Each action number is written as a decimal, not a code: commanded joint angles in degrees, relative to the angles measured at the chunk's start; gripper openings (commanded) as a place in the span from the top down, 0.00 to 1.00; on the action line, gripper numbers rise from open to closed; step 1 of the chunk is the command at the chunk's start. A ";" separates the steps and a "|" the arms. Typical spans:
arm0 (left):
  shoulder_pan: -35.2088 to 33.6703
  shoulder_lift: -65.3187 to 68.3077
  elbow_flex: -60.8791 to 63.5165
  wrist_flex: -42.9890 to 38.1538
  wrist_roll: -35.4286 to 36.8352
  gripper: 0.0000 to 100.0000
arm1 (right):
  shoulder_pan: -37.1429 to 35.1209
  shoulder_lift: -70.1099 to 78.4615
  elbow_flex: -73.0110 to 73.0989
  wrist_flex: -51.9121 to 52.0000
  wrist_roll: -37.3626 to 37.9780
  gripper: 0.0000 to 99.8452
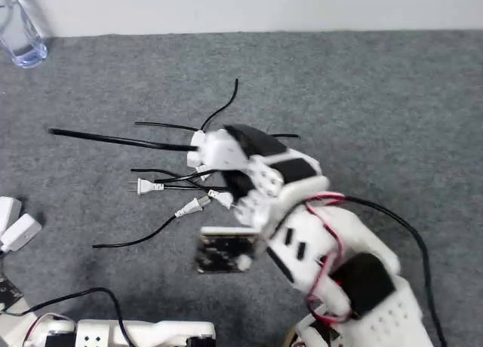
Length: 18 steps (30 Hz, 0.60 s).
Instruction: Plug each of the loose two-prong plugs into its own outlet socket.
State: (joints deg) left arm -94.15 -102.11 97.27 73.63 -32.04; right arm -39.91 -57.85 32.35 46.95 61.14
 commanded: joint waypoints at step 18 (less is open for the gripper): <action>-0.70 -0.44 -0.75 -0.97 -0.44 0.71 | -14.90 65.71 -35.43 -16.57 -20.13 0.99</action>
State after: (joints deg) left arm -94.33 -102.11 97.27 73.63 -32.04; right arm -51.52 2.29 5.10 31.82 42.15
